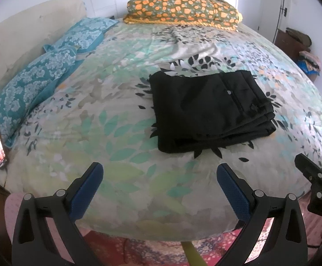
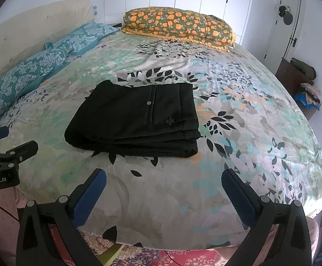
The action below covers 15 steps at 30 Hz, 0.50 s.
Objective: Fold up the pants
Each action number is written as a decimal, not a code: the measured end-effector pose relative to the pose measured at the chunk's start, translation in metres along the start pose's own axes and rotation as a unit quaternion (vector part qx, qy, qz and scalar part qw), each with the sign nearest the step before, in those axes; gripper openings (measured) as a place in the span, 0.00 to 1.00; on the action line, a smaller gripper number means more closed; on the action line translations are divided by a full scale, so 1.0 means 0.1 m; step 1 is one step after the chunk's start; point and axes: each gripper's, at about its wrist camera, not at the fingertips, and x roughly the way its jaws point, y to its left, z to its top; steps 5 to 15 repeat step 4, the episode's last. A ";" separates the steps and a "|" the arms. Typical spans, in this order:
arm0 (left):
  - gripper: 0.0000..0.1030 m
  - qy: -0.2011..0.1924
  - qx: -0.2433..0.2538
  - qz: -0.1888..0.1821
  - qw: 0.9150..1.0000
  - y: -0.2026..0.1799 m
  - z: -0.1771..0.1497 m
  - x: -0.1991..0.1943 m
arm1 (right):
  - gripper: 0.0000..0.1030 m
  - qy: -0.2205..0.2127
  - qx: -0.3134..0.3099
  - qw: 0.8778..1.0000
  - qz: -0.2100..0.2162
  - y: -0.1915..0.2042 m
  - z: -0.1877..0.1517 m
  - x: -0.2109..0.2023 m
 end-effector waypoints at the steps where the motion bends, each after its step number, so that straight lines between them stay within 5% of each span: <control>1: 0.99 0.001 -0.002 -0.001 1.000 0.00 0.00 0.00 | 1.00 0.001 0.000 1.000 0.000 0.00 0.00 0.01; 15: 0.99 -0.005 -0.005 0.004 1.000 0.02 -0.02 0.00 | 1.00 0.000 0.000 1.000 0.000 0.00 0.00 0.01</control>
